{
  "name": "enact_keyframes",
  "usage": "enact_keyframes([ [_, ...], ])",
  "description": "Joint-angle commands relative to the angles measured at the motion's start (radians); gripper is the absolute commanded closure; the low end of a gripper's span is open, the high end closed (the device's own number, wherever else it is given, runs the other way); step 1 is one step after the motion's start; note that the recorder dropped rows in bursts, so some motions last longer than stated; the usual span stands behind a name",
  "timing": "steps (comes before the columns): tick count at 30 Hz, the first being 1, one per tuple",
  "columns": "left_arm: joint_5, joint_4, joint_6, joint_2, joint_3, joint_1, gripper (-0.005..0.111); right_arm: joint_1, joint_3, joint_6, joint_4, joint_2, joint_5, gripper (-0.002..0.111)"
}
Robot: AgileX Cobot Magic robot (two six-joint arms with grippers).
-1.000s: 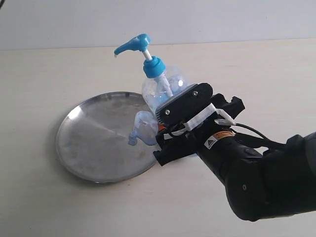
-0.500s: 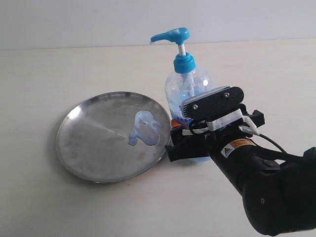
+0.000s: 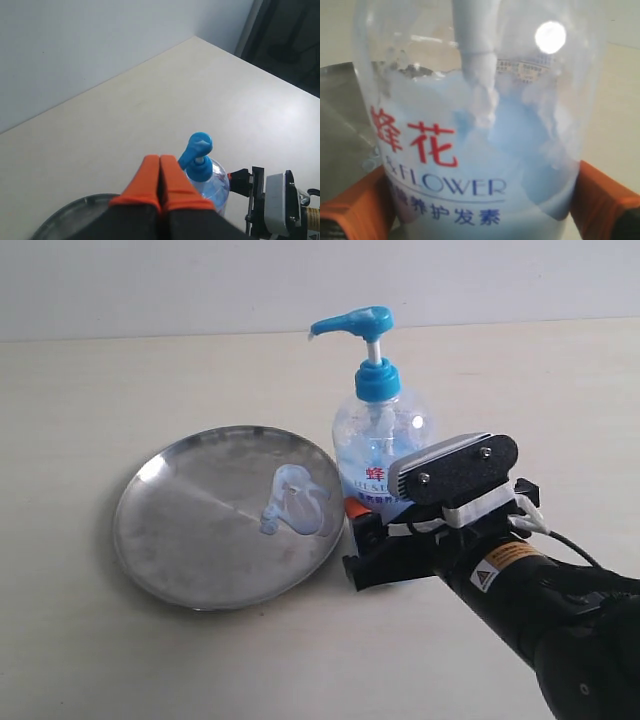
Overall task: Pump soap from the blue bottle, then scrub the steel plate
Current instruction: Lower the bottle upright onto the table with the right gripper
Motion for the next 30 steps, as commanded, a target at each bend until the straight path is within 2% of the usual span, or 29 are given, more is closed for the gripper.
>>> enact_keyframes([
  [1,-0.05,0.015,-0.005,-0.03,0.038,-0.002,0.107,-0.075,0.005,0.102,-0.121,-0.021,-0.138,0.108],
  [5,-0.068,0.023,-0.005,-0.033,0.063,-0.002,0.107,-0.109,0.006,0.129,-0.173,-0.021,-0.138,0.108],
  [15,-0.106,0.031,-0.005,-0.033,0.086,-0.002,0.107,-0.109,0.006,0.136,-0.197,-0.019,-0.165,0.108],
  [30,-0.108,0.031,-0.005,-0.033,0.086,-0.002,0.107,-0.109,0.006,0.132,-0.16,0.055,-0.232,0.108],
])
